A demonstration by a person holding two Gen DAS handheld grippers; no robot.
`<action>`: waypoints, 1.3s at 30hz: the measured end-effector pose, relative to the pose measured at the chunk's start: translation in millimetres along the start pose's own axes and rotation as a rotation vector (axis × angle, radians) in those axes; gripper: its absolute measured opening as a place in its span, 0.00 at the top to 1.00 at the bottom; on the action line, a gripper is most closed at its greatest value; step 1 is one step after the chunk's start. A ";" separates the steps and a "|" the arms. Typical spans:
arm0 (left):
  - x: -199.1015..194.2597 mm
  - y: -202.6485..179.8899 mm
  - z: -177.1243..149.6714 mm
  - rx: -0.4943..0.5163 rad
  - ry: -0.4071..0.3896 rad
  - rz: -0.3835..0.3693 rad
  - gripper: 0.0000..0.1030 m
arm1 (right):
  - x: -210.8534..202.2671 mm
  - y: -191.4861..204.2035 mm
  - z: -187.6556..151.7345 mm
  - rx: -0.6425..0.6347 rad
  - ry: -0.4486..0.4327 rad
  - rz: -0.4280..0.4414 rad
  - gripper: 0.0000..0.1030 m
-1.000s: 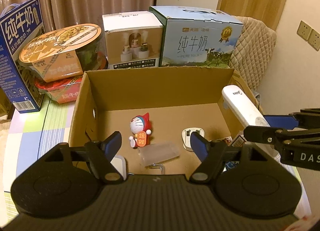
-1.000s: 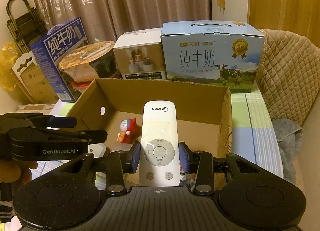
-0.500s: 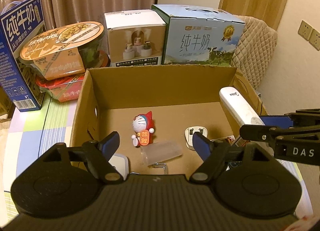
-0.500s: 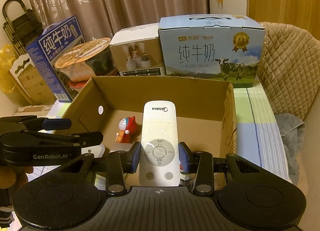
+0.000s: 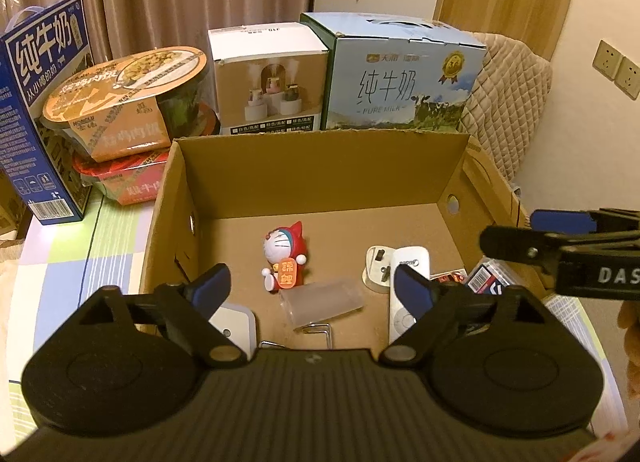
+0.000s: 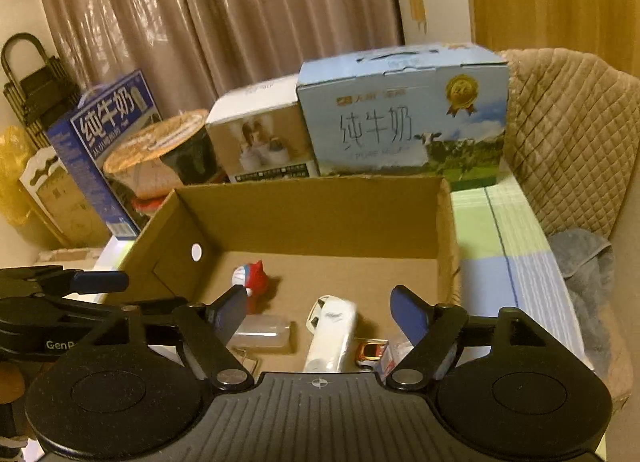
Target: Organize rigid objects
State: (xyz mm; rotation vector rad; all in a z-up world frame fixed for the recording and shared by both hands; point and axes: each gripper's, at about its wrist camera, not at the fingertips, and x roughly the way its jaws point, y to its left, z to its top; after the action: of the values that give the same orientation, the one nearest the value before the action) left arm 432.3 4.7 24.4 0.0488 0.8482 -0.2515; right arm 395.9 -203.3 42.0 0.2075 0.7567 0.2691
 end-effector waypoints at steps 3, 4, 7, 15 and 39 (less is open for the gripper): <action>-6.1 -1.4 -2.4 -0.007 -0.011 0.007 0.05 | -9.0 -5.6 -4.8 0.013 0.002 -0.001 0.27; -8.5 -1.9 -3.4 -0.011 -0.012 0.008 0.03 | -12.5 -7.4 -6.9 0.015 0.003 -0.005 0.27; -17.6 -4.6 -8.3 -0.022 -0.010 0.025 0.01 | -23.2 -12.0 -13.9 0.033 0.020 -0.023 0.26; -66.5 -12.4 -30.4 -0.054 -0.045 0.051 0.01 | -67.8 -7.3 -44.2 0.027 0.043 -0.041 0.25; -235.3 -64.5 -145.3 -0.154 -0.084 0.080 0.01 | -223.4 38.6 -149.4 0.018 0.029 -0.077 0.19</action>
State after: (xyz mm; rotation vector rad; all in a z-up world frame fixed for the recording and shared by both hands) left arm 161.0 10.1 107.7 -0.0713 0.7783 -0.1114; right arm 129.7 -223.6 91.2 0.1910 0.7942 0.1924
